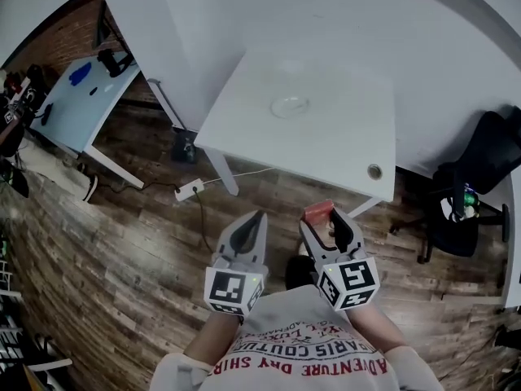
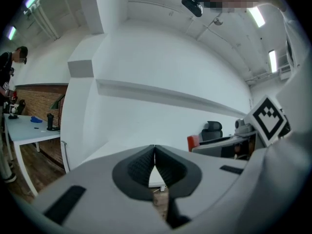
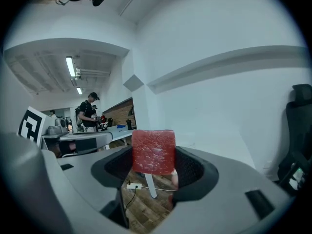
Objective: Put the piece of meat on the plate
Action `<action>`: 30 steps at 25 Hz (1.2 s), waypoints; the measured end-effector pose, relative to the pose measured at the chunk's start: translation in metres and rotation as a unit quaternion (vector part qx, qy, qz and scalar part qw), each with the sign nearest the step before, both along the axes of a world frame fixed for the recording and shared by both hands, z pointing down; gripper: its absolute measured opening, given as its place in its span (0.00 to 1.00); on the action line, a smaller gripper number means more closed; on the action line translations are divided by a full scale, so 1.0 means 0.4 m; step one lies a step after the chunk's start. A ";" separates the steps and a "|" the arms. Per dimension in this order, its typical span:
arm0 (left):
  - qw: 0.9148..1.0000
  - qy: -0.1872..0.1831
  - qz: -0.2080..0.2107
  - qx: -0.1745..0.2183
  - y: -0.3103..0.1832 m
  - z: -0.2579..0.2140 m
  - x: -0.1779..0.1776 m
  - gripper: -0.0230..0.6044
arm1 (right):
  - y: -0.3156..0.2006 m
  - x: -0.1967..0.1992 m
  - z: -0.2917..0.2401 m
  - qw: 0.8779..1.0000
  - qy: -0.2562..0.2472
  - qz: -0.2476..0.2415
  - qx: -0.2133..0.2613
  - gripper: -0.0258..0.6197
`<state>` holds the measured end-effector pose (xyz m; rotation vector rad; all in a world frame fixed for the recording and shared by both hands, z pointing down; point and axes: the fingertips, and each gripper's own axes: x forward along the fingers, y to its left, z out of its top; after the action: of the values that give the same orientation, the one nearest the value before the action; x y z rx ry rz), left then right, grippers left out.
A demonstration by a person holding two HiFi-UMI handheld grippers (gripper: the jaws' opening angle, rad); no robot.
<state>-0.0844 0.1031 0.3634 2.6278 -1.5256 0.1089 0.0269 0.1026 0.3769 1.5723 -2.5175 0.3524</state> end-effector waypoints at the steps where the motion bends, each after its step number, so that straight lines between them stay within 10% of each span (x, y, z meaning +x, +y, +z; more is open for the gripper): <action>1: 1.000 -0.001 -0.005 0.001 -0.037 -0.002 0.011 0.05 | -0.039 0.010 -0.003 1.000 0.000 -0.006 0.002 0.47; 15: 0.999 -0.011 -0.053 -0.003 -0.545 -0.031 0.222 0.05 | -0.563 0.206 -0.016 0.997 0.007 -0.079 -0.003 0.47; 30: 1.000 -0.026 0.004 -0.012 -0.868 0.006 0.211 0.05 | -0.859 0.215 0.053 0.999 0.007 -0.015 -0.038 0.47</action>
<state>0.0001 -0.2441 0.3656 2.6332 -1.5207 0.1970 0.1128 -0.2411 0.3981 1.5014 -2.4844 0.4254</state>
